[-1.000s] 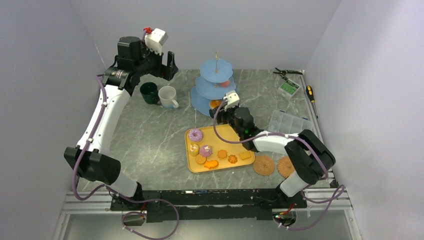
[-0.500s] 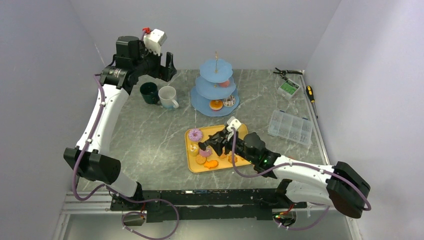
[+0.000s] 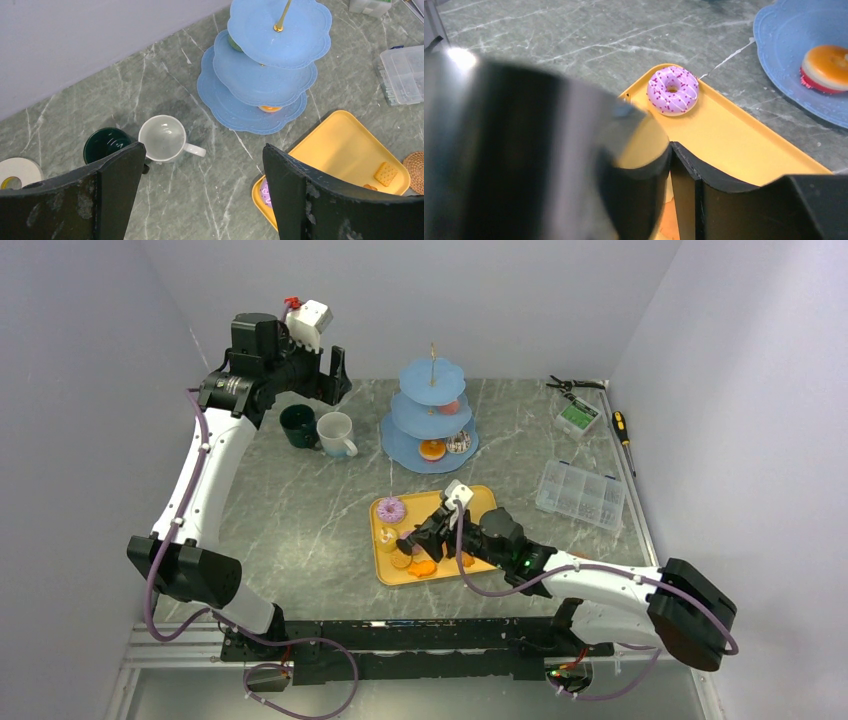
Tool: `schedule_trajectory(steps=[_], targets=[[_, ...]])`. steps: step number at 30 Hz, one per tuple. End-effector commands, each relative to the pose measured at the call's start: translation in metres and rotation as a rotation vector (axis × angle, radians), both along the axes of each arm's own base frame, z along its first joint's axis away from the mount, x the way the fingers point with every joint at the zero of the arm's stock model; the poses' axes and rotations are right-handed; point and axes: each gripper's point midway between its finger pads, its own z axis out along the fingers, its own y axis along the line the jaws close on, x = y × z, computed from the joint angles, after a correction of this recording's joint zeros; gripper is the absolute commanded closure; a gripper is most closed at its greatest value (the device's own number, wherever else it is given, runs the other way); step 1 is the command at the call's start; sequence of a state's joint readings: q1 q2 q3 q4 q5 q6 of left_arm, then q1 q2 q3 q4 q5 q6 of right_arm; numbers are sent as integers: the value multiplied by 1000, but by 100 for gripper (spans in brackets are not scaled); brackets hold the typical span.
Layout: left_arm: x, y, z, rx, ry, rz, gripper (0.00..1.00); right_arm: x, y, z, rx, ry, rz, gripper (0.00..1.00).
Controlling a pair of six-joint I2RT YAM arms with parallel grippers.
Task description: Serve the afternoon tea
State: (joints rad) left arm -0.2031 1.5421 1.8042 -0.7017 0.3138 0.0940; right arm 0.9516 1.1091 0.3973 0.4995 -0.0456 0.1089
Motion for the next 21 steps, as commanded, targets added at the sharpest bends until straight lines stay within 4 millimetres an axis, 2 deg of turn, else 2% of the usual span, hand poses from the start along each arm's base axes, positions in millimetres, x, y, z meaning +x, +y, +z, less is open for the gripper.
schedule_trajectory(steps=[1, 9, 16, 21], targets=[[-1, 1, 18, -4, -57, -13, 7, 0, 4, -6, -13, 12, 2, 41], [0, 0, 21, -13, -68, -12, 7, 13, -6, 13, -29, -65, -63, 40], [-1, 0, 24, -20, -72, -13, 7, 10, 1, -1, -32, -31, -36, 41], [0, 0, 26, -21, -77, -11, 7, 12, 6, -4, -15, -17, -39, 49]])
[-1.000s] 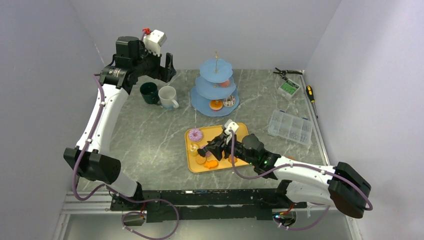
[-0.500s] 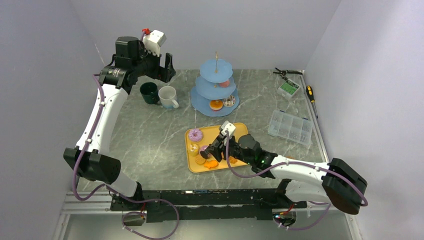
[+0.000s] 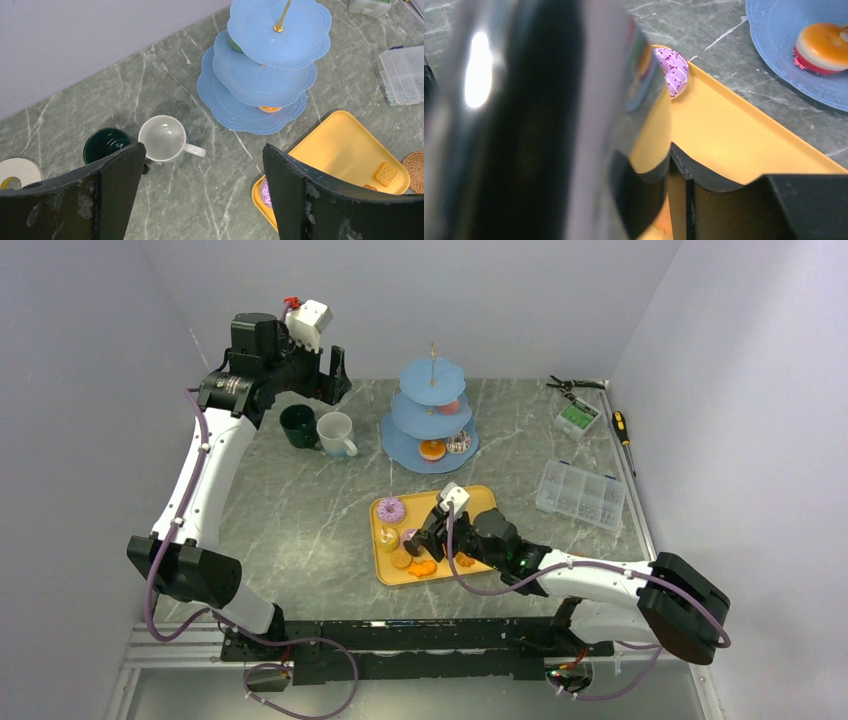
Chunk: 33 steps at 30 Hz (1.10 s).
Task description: Serve the afternoon tea
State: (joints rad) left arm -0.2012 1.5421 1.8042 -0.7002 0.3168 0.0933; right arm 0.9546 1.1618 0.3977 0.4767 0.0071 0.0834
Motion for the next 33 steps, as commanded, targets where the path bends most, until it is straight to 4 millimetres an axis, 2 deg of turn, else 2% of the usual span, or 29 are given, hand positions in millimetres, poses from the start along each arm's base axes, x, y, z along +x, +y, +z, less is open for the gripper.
schedule_trajectory(steps=[1, 6, 11, 18, 22, 25, 33], targets=[[-1, -1, 25, -19, -74, -13, 7, 6, 13, 20, 68, -34, 6, 51], [-1, 0, 24, -16, -72, -13, 7, 10, 14, 40, 81, -80, 0, 60], [-1, 1, 26, -8, -84, -9, 7, 30, 2, 92, 96, -223, -79, 60], [-1, 0, 29, -18, -90, -12, 7, 86, -37, 171, 130, -419, -263, 60], [-1, 2, 30, -10, -98, -9, 7, 119, -52, 199, 139, -480, -331, 60], [-1, 3, 32, -10, -104, -9, 7, 138, -53, 207, 131, -495, -341, 59], [-1, 3, 31, -12, -105, -12, 7, 173, -46, 203, 120, -493, -360, 59]])
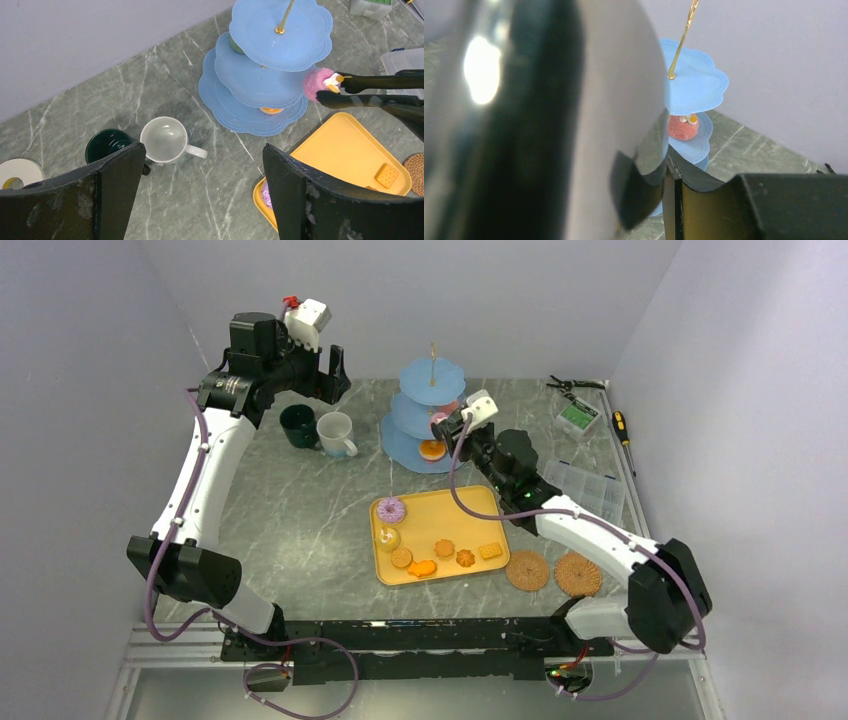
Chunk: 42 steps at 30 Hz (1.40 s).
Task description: Serve the afternoon tea
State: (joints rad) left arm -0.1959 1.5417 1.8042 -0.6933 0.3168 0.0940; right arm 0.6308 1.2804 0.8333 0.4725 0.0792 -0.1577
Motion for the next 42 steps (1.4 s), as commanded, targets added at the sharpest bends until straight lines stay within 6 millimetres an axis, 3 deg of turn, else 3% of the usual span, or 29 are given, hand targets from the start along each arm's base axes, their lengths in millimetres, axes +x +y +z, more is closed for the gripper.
schedule_trajectory(steps=[1, 9, 21, 35, 42], targets=[[-2, 0, 29, -12, -97, -17, 7, 15, 7, 41, 58, -116, 6, 59], [-3, 1, 28, -10, -99, -18, 7, 44, 8, 34, 50, -147, -49, 59], [-3, 2, 30, -1, -103, -18, 7, 83, -1, 3, 41, -104, -103, 59], [-2, 3, 29, 1, -104, -17, 7, 100, -3, -11, 37, -82, -118, 44], [-4, 4, 30, 1, -107, -18, 7, 94, -4, -5, 36, -85, -108, 38]])
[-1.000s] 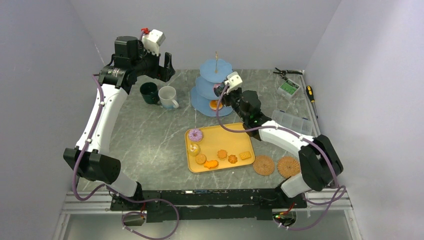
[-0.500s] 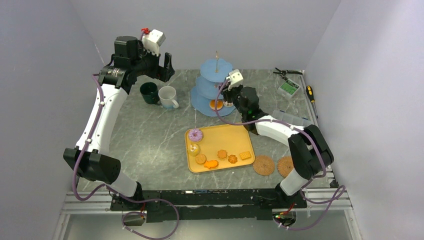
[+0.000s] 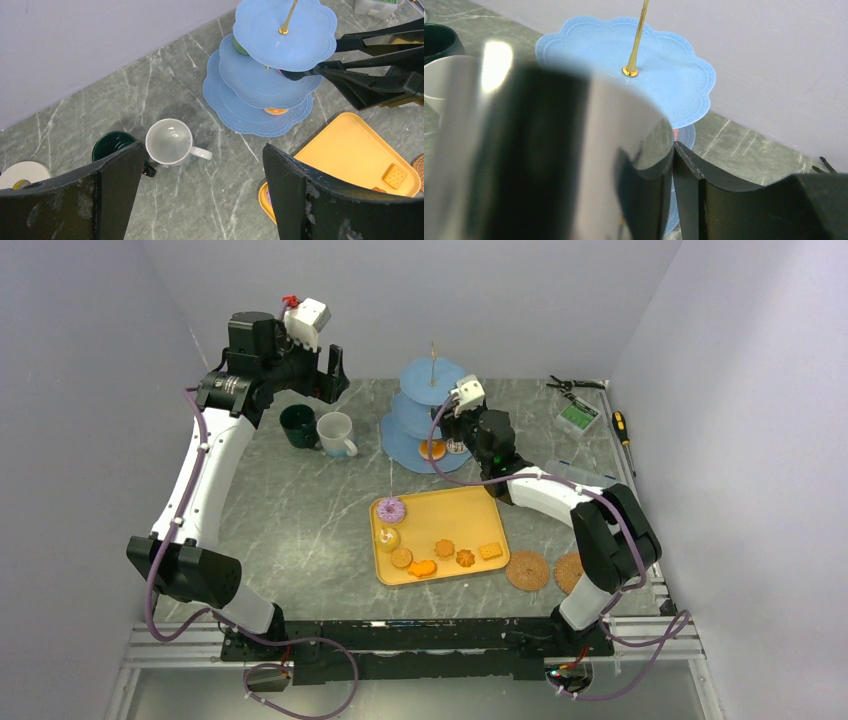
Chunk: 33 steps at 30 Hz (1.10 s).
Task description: Serve the afternoon tea
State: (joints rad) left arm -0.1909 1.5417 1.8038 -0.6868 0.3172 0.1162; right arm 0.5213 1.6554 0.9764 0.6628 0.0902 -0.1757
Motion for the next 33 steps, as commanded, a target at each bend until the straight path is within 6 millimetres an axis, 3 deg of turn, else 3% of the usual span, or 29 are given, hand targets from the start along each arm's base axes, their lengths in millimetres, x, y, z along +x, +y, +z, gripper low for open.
schedule_trajectory(steps=[1, 9, 14, 25, 33], targets=[[-6, 1, 29, -15, -91, -15, 7, -1, 0, 51, 69, -117, 14, 38], [-6, 0, 27, -23, -79, -18, 7, -36, -5, 69, 100, -124, 51, 37], [-5, -1, 27, -32, -73, -19, 7, -73, 6, 70, 91, -107, 111, 36], [-6, 0, 24, -26, -69, -13, 7, -188, 65, 21, 95, 51, 380, 37], [-6, 1, 25, -25, -70, -12, 7, -233, 99, -6, 81, 139, 509, 37]])
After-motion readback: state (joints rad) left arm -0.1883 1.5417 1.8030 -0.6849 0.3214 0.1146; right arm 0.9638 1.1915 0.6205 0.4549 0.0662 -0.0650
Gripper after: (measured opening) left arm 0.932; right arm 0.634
